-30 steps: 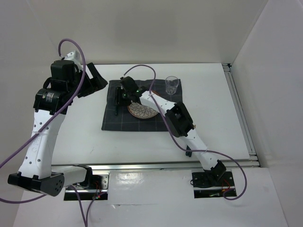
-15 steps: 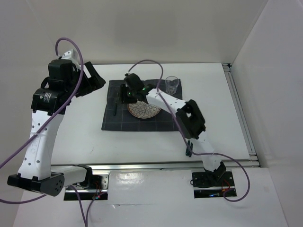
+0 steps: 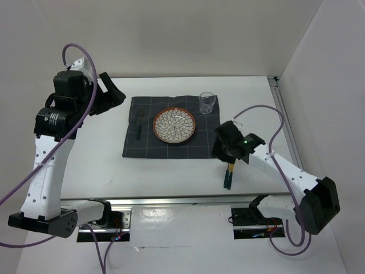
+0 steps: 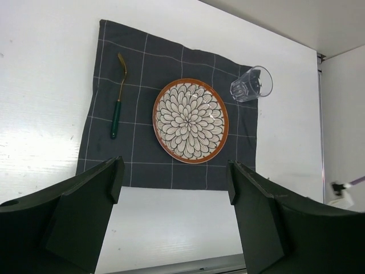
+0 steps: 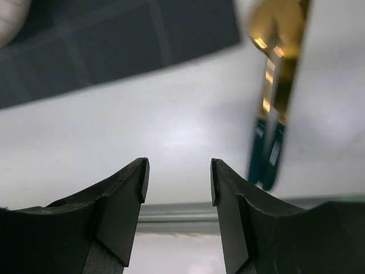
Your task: Set the dinner table for one person
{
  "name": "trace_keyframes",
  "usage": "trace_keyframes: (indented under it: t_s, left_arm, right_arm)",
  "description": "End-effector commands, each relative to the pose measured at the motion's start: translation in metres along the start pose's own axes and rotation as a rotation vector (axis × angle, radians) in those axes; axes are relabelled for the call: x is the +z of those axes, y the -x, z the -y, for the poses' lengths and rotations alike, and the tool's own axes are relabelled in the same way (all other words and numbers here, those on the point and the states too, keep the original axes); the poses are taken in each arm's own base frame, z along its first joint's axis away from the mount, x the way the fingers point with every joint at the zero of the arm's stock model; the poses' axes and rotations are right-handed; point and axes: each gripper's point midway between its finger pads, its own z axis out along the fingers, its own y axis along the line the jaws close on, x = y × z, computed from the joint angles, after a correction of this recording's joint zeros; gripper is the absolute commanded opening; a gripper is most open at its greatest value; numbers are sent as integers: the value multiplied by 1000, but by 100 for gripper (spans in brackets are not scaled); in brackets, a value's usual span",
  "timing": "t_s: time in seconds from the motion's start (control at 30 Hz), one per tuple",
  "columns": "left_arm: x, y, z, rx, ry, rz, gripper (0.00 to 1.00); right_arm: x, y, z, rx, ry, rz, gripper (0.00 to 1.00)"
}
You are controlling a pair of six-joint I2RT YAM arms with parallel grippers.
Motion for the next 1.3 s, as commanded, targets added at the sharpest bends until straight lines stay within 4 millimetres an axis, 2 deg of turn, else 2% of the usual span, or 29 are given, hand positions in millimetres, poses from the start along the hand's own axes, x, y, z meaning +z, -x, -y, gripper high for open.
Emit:
trace_keyframes:
  t_s: [0.0,0.07,0.23,0.33,0.6,0.73,0.87,0.97,1.07,1.1,1.17,1.2,1.23,1.27]
  left_arm:
    - [9,-3,2,25,-26,-12,90]
    - [15,-9,5,24,-46,-39,90]
    - [24,-17,4,22,-49,-78,90]
    - [26,-17,3,22,-49,-78,90]
    - [31,-22,1,21,-40,-94,90]
    - [35,-23,0,20,-36,-102,90]
    - [37,-24,-1,20,-36,-102,90]
    - [36,-25,1,20,-44,-106,90]
    - [36,-25,1,20,-44,-106,90]
    - [36,-25,1,20,-44,-106,90]
    - [36,-25,1,20,-44,-106,90]
    - [34,-21,3,21,-49,-97,90]
    - [34,-21,3,21,-49,-97,90]
    - [34,-21,3,21,-49,-97,90]
  right_arm:
    - [7,-39,41,116,-125,-126,59]
    - [18,-52,55,141,-168,-171,59]
    - [37,-60,76,155,-249,-189,56]
    - [49,-61,78,166,-246,-196,55]
    - [63,-73,88,132,-262,-228,51]
    - [67,-72,82,141,-220,-230,43]
    - [70,-71,80,142,-216,-226,40]
    - [71,-73,85,138,-237,-231,27]
    - [63,-62,78,138,-232,-196,13]
    - [58,-57,80,135,-243,-180,11]
    - [46,-37,69,142,-215,-123,4]
    - [40,-30,71,129,-228,-102,2]
    - [32,-16,59,127,-201,-64,0]
    - [28,-7,56,104,-200,-44,0]
